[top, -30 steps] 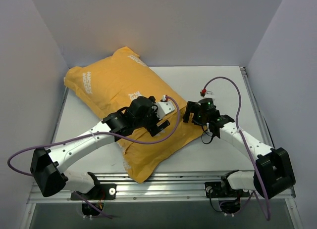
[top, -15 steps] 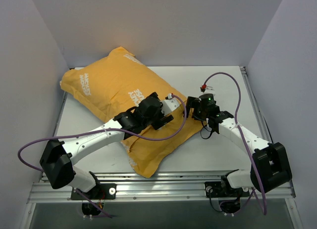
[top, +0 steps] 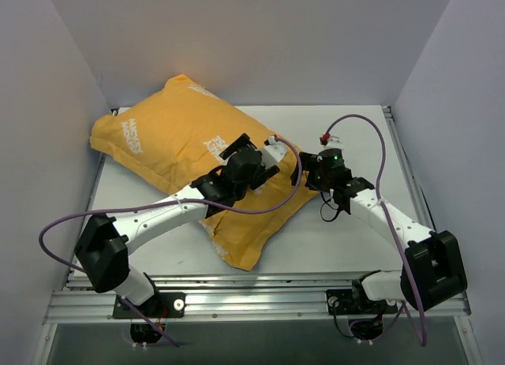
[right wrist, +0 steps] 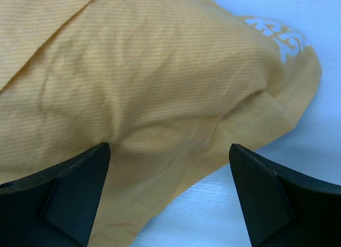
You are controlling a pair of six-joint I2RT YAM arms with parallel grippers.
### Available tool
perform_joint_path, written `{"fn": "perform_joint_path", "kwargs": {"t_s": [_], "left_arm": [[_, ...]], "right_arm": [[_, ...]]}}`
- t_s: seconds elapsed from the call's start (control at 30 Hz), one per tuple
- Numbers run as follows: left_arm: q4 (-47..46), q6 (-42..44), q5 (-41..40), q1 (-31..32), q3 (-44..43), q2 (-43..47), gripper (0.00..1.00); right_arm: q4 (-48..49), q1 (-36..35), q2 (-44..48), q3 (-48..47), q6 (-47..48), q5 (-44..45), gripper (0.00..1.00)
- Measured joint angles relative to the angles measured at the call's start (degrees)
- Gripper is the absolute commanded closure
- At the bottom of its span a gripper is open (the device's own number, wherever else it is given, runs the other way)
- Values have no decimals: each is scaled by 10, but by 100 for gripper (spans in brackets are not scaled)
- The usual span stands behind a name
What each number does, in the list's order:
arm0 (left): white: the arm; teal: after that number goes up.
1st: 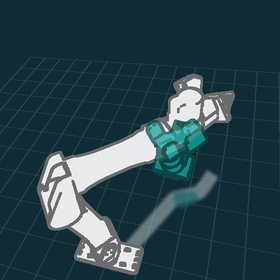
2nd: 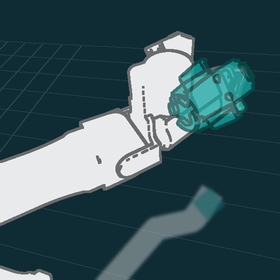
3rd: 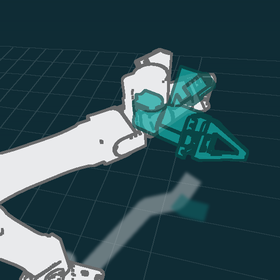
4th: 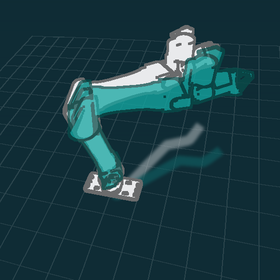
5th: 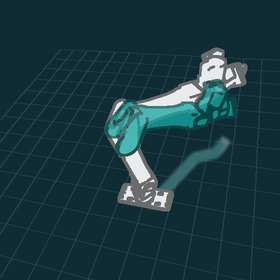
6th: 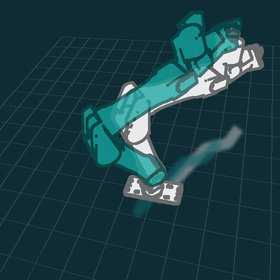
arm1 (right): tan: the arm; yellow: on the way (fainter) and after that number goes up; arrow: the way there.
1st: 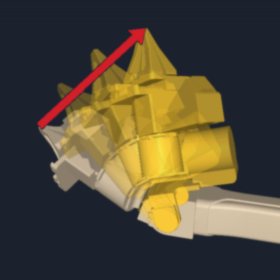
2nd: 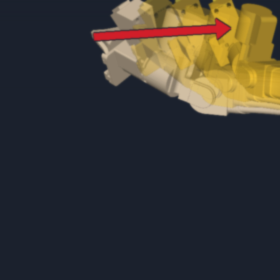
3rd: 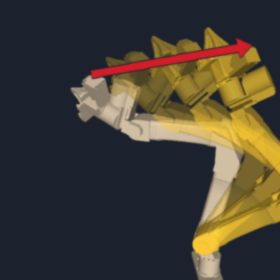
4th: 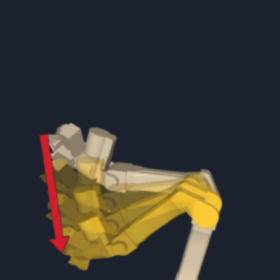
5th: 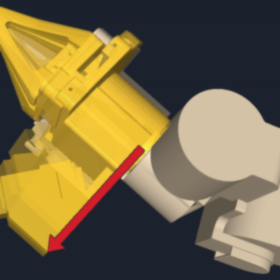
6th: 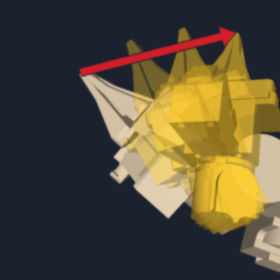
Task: Remove the pillowcase from the pillow
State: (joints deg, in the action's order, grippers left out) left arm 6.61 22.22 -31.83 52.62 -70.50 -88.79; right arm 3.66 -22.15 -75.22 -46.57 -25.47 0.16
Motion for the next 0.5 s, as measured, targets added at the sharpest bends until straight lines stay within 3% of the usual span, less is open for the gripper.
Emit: {"fn": "perform_joint_path", "kwargs": {"t_s": [0.5], "left_arm": [[-14,-1,-39,-49,-26,-4,6]], "right_arm": [[10,-35,8,-23,-48,-20,10]]}}
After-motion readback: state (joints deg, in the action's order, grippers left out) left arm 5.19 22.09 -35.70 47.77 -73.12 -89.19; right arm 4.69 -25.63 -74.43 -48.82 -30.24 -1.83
